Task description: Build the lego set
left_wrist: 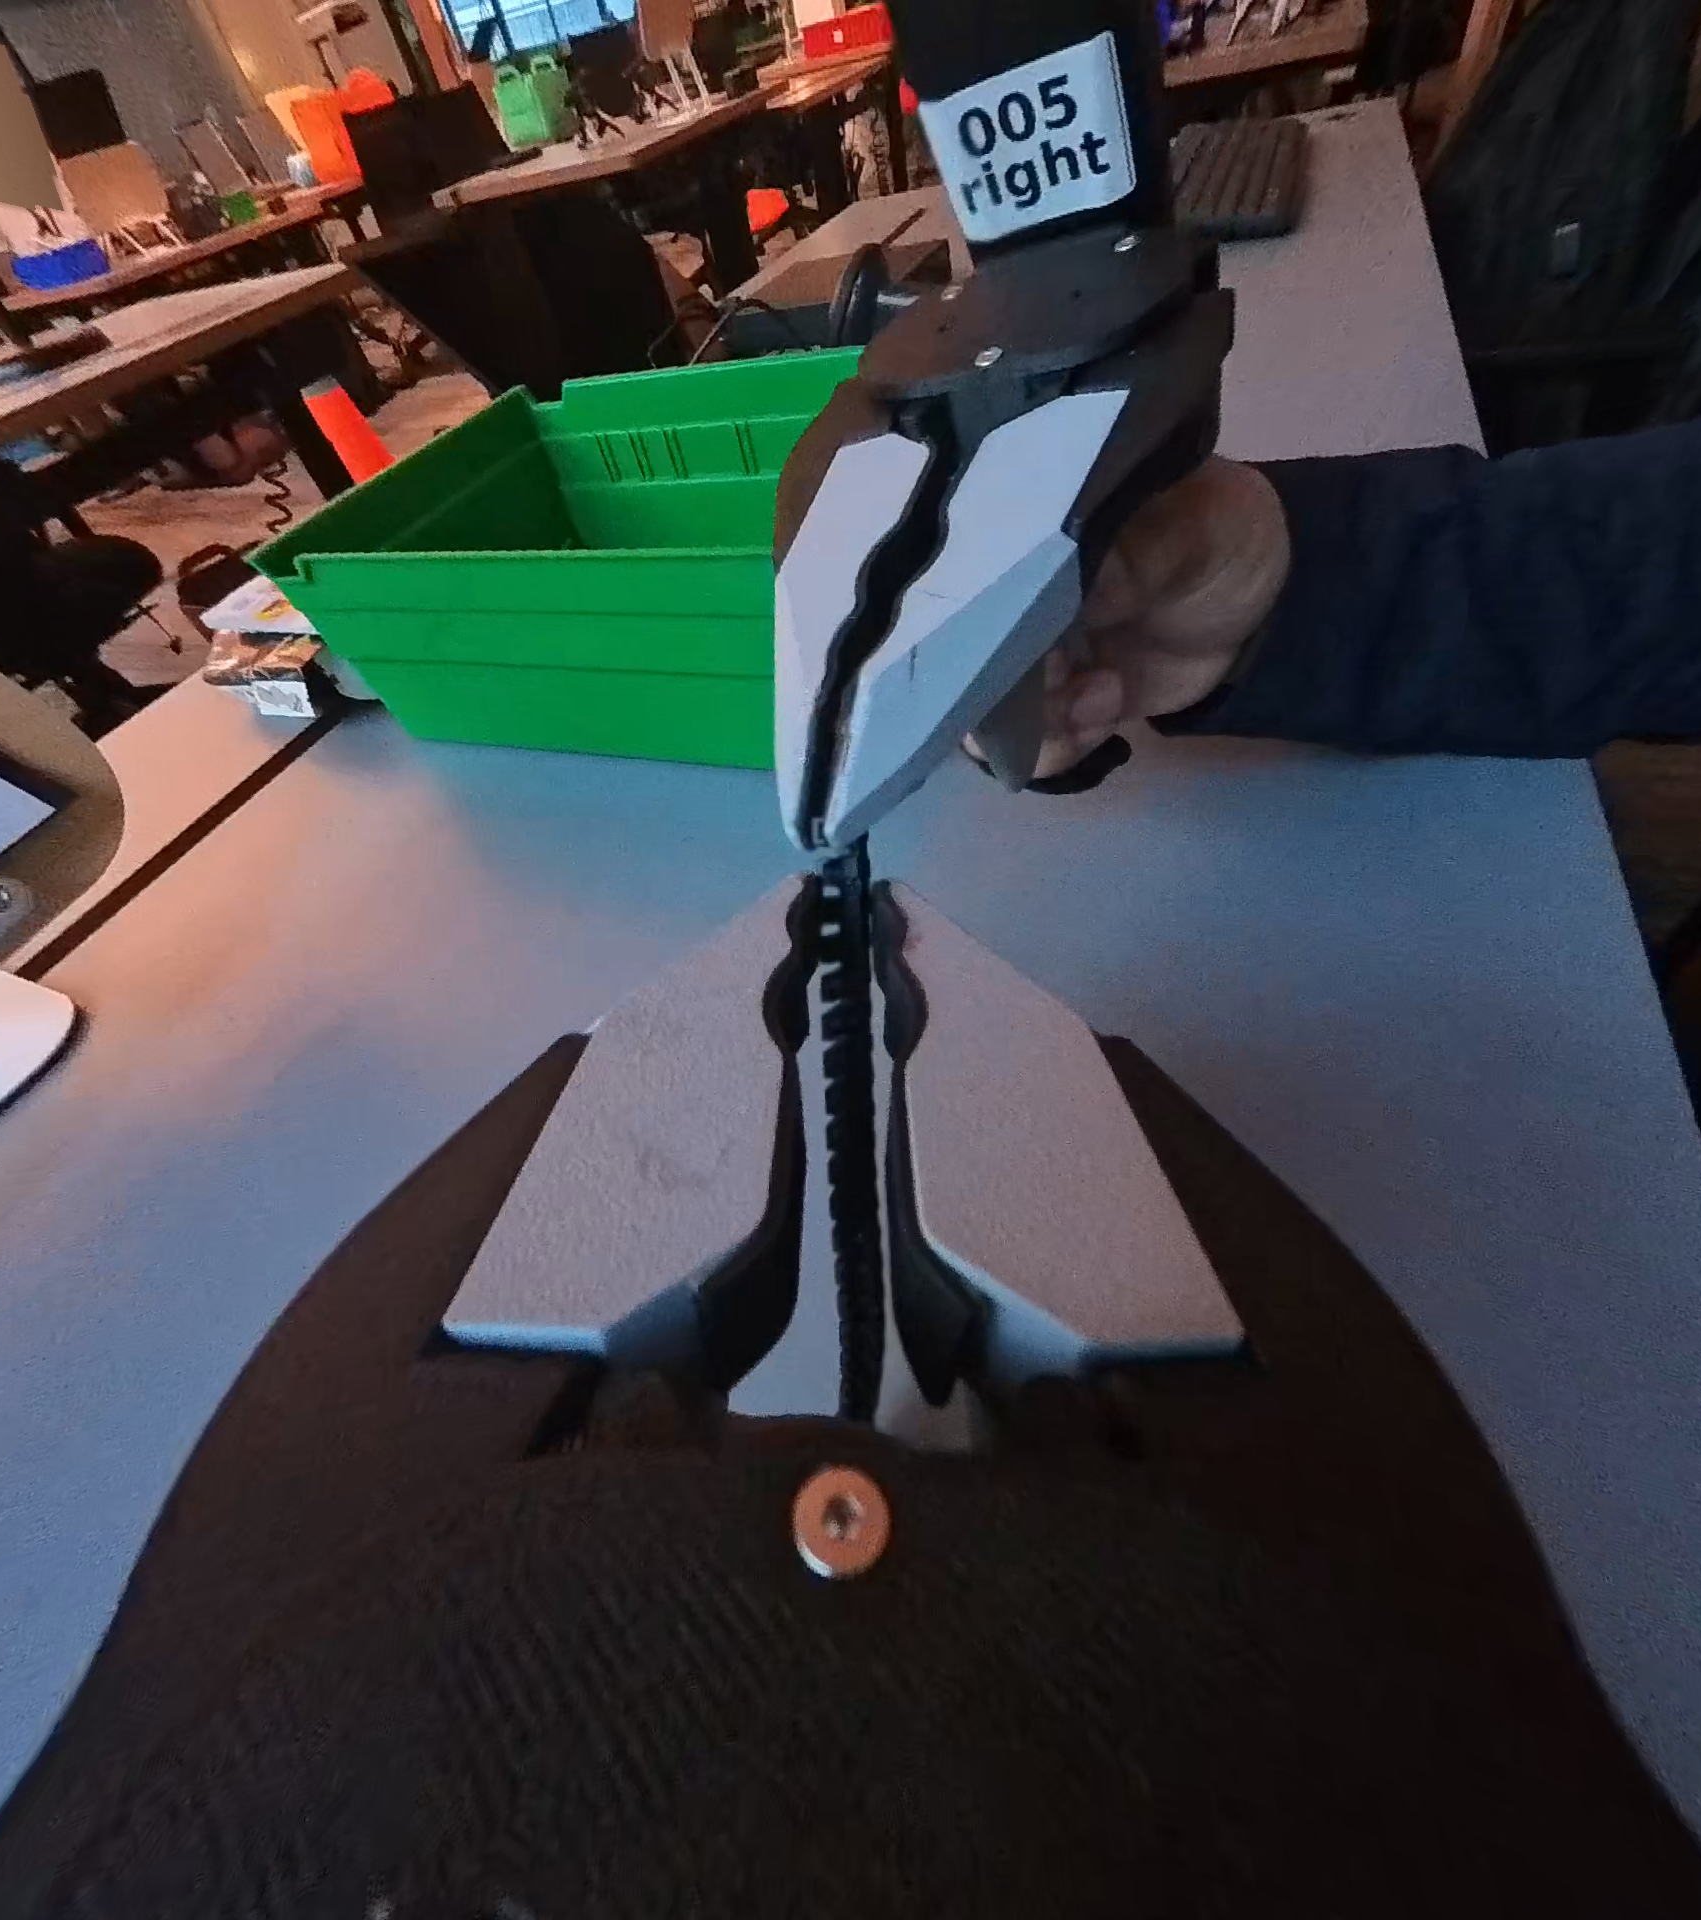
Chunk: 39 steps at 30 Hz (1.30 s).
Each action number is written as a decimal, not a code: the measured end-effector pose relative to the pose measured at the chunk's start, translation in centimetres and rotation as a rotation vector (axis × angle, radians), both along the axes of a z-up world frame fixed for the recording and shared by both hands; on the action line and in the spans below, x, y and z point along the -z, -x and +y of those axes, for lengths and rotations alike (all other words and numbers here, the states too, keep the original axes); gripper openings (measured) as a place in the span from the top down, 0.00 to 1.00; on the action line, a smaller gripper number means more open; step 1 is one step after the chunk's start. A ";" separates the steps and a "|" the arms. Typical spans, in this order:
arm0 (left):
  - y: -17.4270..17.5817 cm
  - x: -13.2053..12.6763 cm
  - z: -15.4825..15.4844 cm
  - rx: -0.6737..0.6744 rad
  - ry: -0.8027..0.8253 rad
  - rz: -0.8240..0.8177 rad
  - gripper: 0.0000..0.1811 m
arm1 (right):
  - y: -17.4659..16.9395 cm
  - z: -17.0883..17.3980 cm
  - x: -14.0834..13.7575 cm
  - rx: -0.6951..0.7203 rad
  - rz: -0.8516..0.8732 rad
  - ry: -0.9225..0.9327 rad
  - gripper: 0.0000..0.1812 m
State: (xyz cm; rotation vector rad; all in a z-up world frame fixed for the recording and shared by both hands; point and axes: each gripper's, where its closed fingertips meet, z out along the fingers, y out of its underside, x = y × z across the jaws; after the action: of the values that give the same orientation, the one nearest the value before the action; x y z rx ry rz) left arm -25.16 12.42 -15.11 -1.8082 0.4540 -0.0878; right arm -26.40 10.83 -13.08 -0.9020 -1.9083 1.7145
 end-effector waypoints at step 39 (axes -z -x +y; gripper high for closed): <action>1.9 2.3 0.6 -0.187 0.009 0.435 0.99 | 1.3 3.5 2.9 0.142 -0.254 0.055 0.96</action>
State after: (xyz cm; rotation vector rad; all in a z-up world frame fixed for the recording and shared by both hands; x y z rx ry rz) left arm -27.06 13.01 -17.46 -1.8705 0.5854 0.4412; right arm -27.71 14.31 -15.98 -1.2981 -1.9060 1.6401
